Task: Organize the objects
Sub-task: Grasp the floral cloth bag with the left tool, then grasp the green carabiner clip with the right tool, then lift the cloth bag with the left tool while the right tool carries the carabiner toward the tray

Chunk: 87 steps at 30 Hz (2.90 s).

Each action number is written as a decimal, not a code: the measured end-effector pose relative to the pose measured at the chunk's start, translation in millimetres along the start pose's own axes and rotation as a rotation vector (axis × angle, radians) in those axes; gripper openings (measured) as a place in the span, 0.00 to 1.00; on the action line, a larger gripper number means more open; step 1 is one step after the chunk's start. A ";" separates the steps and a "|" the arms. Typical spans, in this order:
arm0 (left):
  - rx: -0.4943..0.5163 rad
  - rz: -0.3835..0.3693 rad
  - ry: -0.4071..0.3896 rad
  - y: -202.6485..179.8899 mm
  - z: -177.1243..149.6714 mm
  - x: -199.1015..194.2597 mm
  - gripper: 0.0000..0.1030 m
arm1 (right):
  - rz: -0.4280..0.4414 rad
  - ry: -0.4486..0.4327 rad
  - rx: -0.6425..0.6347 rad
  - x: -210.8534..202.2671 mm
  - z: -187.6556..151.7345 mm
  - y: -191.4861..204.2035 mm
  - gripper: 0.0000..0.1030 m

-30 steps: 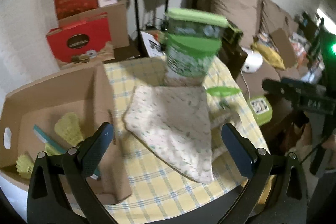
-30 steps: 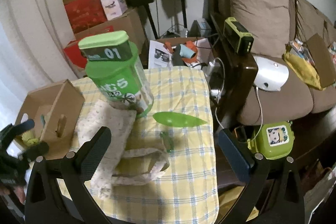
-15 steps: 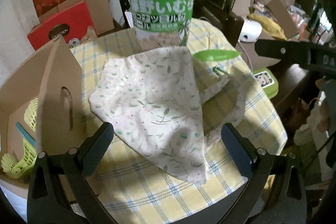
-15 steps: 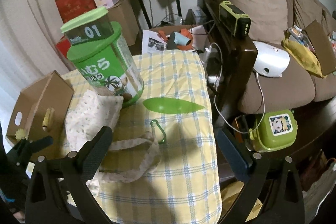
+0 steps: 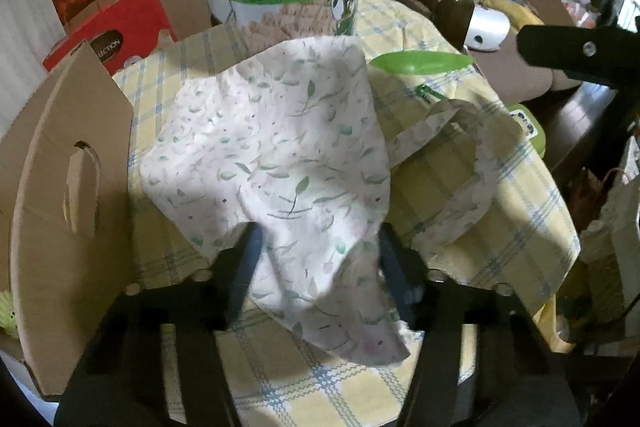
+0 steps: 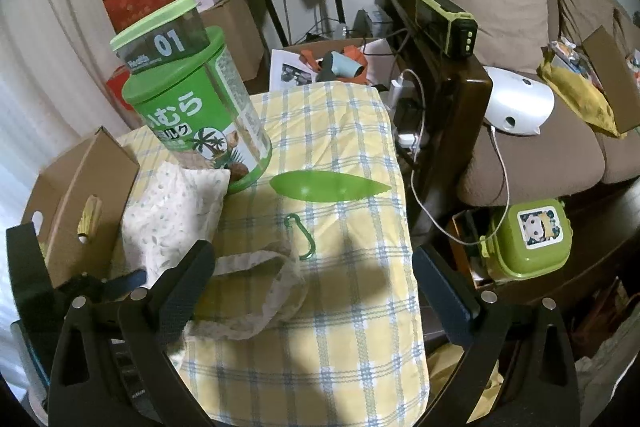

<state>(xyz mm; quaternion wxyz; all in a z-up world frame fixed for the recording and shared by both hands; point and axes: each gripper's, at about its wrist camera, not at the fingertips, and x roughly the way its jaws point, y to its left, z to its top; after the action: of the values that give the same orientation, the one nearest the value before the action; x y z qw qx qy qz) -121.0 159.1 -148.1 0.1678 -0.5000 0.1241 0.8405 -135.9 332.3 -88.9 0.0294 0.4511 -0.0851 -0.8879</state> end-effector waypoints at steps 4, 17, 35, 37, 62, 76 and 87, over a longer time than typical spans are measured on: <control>-0.003 -0.025 0.003 3.4 -0.2 -0.6 0.13 | 0.004 0.002 0.023 0.4 -0.2 -5.8 0.96; -0.130 -0.135 -0.170 45.6 25.8 -82.5 0.03 | 0.025 0.036 0.055 10.5 2.8 -19.9 0.73; -0.207 -0.147 -0.257 84.9 33.7 -129.5 0.03 | 0.019 0.131 -0.085 72.7 7.2 10.2 0.38; -0.211 -0.149 -0.247 85.4 33.4 -124.5 0.03 | 0.001 0.134 -0.116 77.5 5.5 16.3 0.37; -0.212 -0.138 -0.223 85.2 35.1 -117.4 0.03 | 0.041 0.110 -0.144 57.2 10.0 32.3 0.18; -0.216 -0.119 -0.371 108.5 59.6 -192.0 0.03 | 0.082 -0.009 -0.192 -19.4 38.7 76.1 0.18; -0.256 -0.041 -0.446 153.6 74.2 -247.9 0.03 | 0.150 -0.050 -0.244 -53.6 56.6 121.4 0.18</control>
<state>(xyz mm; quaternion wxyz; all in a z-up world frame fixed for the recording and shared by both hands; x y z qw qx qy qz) -132.7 7.6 111.7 0.1434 -0.3218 -0.0338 0.9353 -152.8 226.8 8.0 0.1480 0.4143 -0.0107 -0.8980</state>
